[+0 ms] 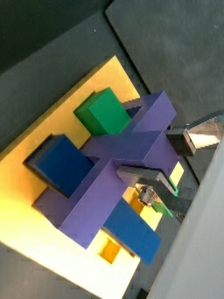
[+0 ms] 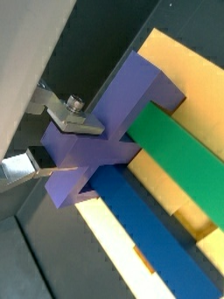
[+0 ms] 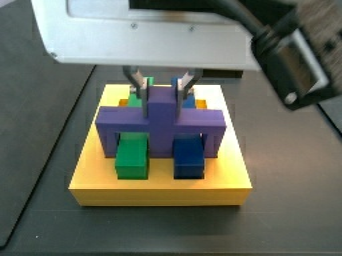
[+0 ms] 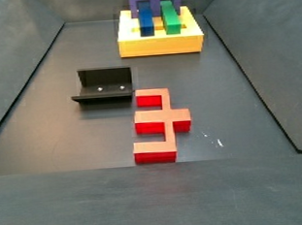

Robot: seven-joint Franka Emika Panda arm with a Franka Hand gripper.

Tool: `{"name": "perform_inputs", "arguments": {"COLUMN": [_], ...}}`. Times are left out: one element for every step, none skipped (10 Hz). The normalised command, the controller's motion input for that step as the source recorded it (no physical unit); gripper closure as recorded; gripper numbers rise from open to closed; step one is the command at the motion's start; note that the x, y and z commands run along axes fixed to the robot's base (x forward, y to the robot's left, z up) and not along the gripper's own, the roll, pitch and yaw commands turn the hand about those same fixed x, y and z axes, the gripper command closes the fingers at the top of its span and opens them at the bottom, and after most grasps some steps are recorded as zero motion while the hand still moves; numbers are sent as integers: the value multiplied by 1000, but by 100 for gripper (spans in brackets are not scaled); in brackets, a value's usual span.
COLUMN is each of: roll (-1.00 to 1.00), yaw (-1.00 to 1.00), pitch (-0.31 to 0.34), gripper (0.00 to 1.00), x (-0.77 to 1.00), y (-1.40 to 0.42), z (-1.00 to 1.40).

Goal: Pick up the purple object. Move up. Move to above the board. Insert the purple object.
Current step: Insert the purple object.

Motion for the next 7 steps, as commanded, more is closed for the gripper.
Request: {"name": "perform_inputs", "arguments": {"roll": [-19, 0, 0, -30, -81, -127, -14], "yaw": [0, 0, 0, 0, 0, 0, 0], "pitch": [0, 0, 0, 0, -37, -34, 0], "gripper": [100, 100, 100, 100, 100, 100, 100], "x": [0, 0, 23, 134, 174, 263, 366], "y": [-63, 0, 0, 9, 0, 0, -49], "z": [-51, -143, -283, -480, -640, -620, -469]}}
